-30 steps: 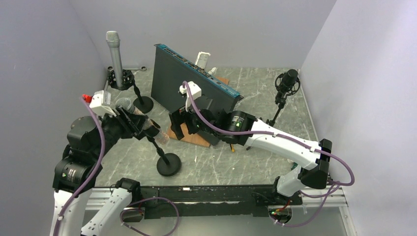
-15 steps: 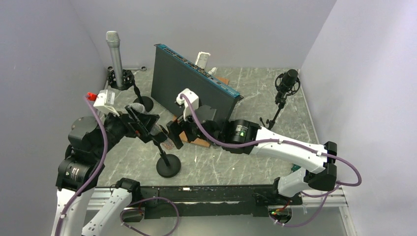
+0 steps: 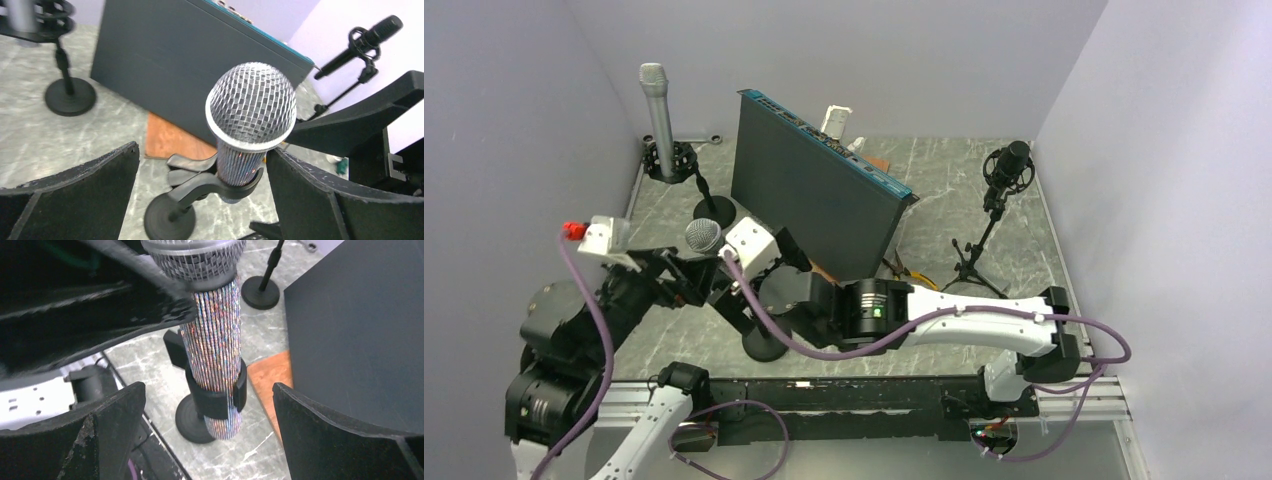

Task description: Remove the microphone from the stand

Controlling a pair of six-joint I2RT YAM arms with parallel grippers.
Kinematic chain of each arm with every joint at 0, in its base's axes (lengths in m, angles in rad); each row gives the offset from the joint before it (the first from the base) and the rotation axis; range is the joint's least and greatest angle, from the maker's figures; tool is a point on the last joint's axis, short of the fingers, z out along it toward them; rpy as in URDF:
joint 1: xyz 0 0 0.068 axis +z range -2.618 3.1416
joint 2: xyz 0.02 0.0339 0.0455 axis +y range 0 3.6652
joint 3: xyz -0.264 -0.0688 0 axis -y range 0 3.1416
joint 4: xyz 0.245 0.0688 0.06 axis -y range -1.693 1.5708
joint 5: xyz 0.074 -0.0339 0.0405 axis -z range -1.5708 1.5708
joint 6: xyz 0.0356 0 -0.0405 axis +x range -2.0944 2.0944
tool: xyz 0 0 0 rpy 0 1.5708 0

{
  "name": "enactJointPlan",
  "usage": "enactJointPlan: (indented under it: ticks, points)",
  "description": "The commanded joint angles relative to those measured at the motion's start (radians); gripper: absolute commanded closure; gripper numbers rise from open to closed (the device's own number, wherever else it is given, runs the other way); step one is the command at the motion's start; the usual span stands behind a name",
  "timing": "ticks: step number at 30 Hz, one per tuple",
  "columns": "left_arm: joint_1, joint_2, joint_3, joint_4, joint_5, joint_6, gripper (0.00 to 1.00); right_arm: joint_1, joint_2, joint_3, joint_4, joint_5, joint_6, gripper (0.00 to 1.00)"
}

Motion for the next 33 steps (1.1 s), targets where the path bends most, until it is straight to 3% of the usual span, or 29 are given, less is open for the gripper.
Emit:
enactJointPlan:
  ticks: [1,5,10,16,18,23,30,33]
  points:
    - [0.003,-0.077,0.047,-0.067,-0.139,0.083,0.01,0.011,0.083,0.129,-0.015,0.175,-0.024,0.0]
    - [0.003,-0.159,0.041,-0.073,-0.223,0.077,0.01,0.013,0.157,0.224,-0.03,0.229,-0.05,0.03]
    - [0.003,-0.245,-0.008,-0.077,-0.303,0.045,0.01,0.013,0.214,0.272,-0.025,0.299,-0.071,0.16]
    - [0.003,-0.283,-0.11,-0.08,-0.265,0.005,0.01,0.006,0.199,0.213,0.027,0.296,-0.084,0.4]
    - [0.003,-0.283,-0.15,-0.068,-0.222,-0.007,0.01,-0.015,0.191,0.197,0.028,0.266,-0.088,0.53]
    - [0.003,-0.285,-0.243,-0.001,-0.109,-0.012,0.01,-0.045,0.1,0.057,0.153,0.104,-0.242,0.69]
    - [0.003,-0.27,-0.337,0.158,0.17,0.045,0.01,-0.232,-0.065,-0.129,0.198,-0.475,-0.315,0.93]
    - [0.003,-0.254,-0.382,0.215,0.27,0.097,0.01,-0.287,-0.102,-0.166,0.204,-0.601,-0.332,1.0]
